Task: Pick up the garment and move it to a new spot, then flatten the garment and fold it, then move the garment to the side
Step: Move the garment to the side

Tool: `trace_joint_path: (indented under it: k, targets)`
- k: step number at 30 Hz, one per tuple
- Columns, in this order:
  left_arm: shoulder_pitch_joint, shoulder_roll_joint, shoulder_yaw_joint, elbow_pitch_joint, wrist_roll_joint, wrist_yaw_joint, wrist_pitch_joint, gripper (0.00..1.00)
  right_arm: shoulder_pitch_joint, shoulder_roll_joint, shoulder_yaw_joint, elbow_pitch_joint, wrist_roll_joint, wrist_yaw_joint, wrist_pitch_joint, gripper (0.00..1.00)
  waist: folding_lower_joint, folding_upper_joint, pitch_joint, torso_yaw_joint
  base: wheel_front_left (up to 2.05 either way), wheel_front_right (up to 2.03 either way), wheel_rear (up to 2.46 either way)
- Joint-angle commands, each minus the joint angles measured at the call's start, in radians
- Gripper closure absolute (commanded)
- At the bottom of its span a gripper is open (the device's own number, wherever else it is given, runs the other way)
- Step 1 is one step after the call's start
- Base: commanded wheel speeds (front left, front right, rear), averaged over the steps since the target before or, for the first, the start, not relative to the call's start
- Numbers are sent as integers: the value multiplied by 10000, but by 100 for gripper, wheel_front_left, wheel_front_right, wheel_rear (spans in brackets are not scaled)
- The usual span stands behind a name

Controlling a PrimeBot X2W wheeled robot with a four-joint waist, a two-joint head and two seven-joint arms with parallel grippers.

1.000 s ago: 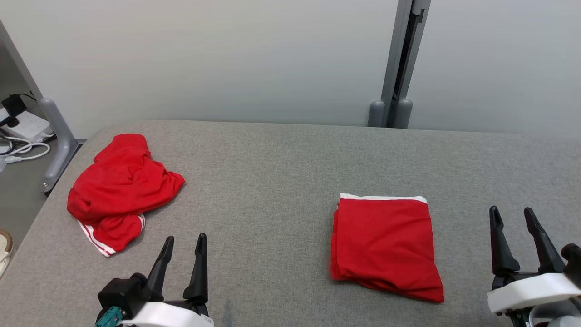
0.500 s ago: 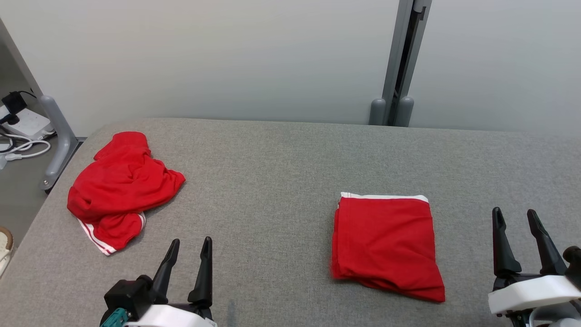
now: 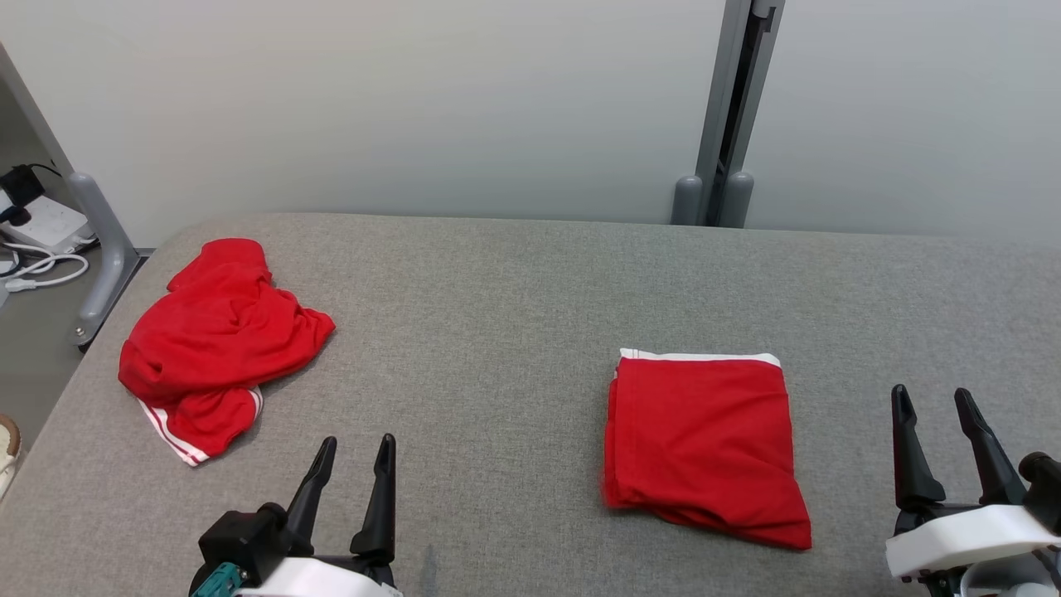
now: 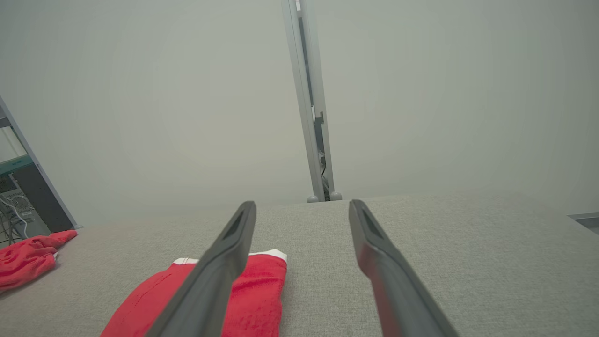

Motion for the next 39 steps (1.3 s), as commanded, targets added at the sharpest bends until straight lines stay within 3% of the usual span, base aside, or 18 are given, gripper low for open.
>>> trace_joint_path:
  k: [1,13,19,27,33,39]
  targets:
    - [-13,47,-6,23,-18,-38,-50,0,-36,-44,-1,16,-7,1,-42,0,0,0,6,3,0,0,0]
    - [-60,47,-51,93,23,-53,-50,0,-90,17,2,169,44,1,-42,0,0,0,16,27,0,0,0]
    - [-138,47,-163,112,7,-54,-50,0,-293,-251,578,1005,498,1,-41,0,0,0,125,104,0,0,0]
    - [-183,47,-326,238,137,-108,-50,0,-1254,-1185,2555,2898,3058,1,446,0,0,0,412,384,0,0,0]
    - [-447,47,-572,336,3,-79,-50,0,-1978,-2104,3995,3103,5157,1,1523,0,0,0,874,711,0,0,0]
    - [-647,47,-735,361,-32,-58,-50,0,-2465,-2881,5112,3283,6377,1,2297,0,0,0,1190,983,0,0,0]
